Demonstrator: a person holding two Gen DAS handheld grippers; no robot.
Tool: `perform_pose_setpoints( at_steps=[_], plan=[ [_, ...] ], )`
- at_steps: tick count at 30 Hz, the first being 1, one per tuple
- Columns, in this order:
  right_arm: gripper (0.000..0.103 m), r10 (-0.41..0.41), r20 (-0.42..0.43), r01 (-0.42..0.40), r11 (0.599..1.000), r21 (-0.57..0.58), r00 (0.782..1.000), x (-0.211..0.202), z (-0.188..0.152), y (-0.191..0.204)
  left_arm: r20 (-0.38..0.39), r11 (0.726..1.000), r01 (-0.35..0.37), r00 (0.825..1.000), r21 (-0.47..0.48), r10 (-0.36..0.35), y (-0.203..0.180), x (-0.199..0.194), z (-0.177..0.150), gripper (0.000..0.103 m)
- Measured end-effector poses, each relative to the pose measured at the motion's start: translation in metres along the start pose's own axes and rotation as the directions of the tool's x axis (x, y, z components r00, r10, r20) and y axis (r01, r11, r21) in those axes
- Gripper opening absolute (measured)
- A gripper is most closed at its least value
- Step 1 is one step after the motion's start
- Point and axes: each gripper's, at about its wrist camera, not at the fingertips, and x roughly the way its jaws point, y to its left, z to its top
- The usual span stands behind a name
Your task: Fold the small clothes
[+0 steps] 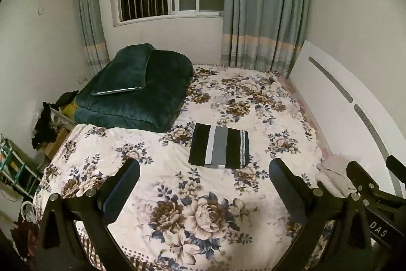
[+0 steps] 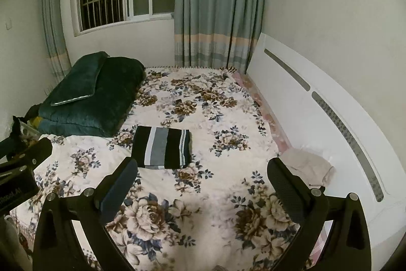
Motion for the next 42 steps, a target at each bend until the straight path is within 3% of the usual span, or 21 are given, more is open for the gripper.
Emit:
perform_pose_setpoints(
  at_steps=[15,42],
  plan=[
    [0.103,0.032,-0.004,-0.032,0.999,-0.010,0.999,-0.018,0.002,-0.005,0.007,1.000,-0.005,1.000,-0.003,0.005,-0.002,-0.015,0.002,0.103],
    [0.103,0.064,-0.015,-0.064,0.998,-0.027,0.998,-0.009,0.011,-0.001,0.001,1.000,-0.004,1.000,0.002,0.004,0.002,-0.016,0.005,0.103]
  ],
)
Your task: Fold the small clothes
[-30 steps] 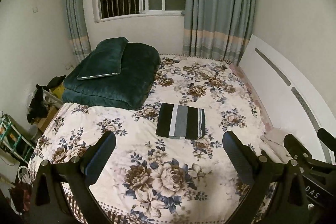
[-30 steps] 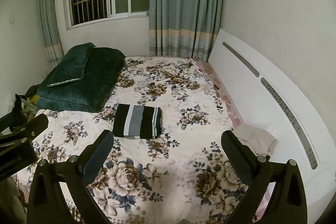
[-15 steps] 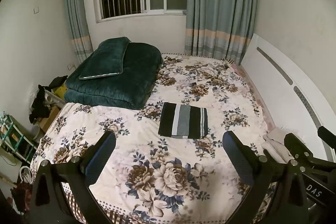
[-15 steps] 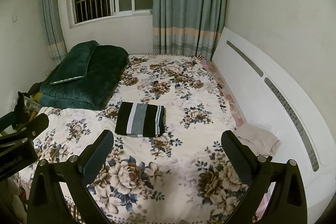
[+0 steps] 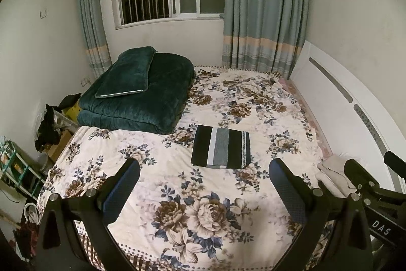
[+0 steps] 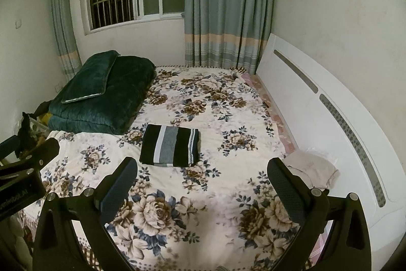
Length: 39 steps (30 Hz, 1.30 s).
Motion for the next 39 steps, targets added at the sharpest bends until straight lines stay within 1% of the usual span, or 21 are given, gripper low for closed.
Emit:
perform_pose_setpoints(
  at_steps=[9,17,39],
  plan=[
    [0.103,0.005,0.003,-0.005,1.000,-0.003,1.000,0.002,0.004,0.000,0.001,1.000,-0.003,1.000,0.000,0.003,-0.001,0.000,0.000,0.103],
    [0.103,0.003,0.009,-0.003,1.000,0.003,1.000,0.002,0.011,0.003,0.027,1.000,-0.014,1.000,0.014,0.013,-0.002,-0.005,0.004,0.103],
    [0.103,-0.008,0.008,0.008,1.000,0.012,1.000,-0.004,0.005,0.004,0.029,1.000,-0.017,0.999,0.015,0.016,-0.005,-0.006,0.003,0.103]
  ],
)
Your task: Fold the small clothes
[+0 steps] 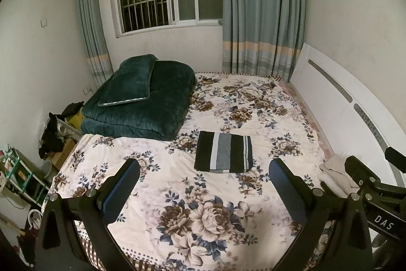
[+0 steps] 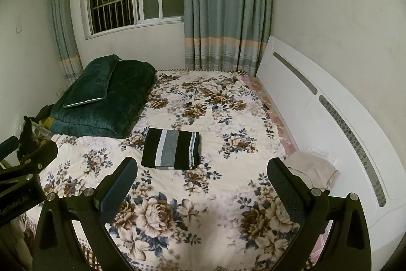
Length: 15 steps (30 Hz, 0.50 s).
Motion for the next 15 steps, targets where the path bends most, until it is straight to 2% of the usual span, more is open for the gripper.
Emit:
perform_pose_setpoints(
  at_steps=[15],
  plan=[
    [0.103,-0.008,0.002,0.008,1.000,0.011,1.000,-0.0046,-0.0041,0.0003,0.002,1.000,-0.002,1.000,0.000,0.002,0.0008,-0.0002,0.0025,0.103]
  ],
)
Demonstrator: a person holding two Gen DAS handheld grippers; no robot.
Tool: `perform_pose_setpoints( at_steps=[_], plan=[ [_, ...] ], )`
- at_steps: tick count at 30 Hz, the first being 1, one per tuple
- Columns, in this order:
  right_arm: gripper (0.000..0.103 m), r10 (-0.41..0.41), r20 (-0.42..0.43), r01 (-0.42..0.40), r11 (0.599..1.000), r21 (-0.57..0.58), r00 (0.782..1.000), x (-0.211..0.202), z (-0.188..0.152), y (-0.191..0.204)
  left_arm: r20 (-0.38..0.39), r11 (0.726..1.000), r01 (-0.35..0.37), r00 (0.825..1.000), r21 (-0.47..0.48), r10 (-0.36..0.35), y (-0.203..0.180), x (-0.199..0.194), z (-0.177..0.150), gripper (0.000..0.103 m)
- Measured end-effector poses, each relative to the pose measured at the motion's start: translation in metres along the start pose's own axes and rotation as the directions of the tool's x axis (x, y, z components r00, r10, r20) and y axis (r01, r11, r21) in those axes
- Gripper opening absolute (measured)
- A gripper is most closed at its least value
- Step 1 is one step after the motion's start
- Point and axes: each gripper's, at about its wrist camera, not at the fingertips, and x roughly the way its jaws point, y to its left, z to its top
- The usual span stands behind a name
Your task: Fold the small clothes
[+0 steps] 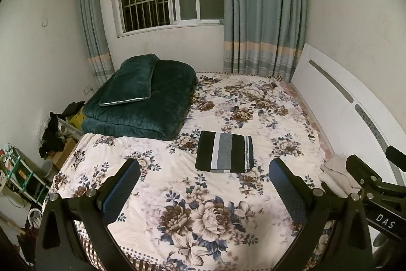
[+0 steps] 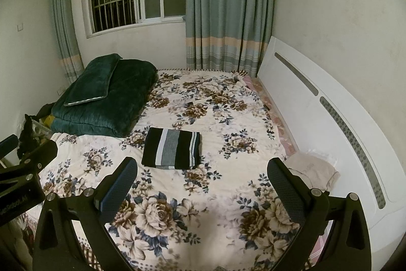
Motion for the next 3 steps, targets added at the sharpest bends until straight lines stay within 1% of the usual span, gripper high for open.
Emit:
perform_pose_setpoints(
  at_steps=[3],
  plan=[
    [0.103,-0.002,-0.001,0.002,1.000,0.002,1.000,-0.0013,-0.0020,-0.0012,-0.001,1.000,0.000,1.000,0.001,0.000,0.0002,-0.0002,-0.0004,0.103]
  ],
)
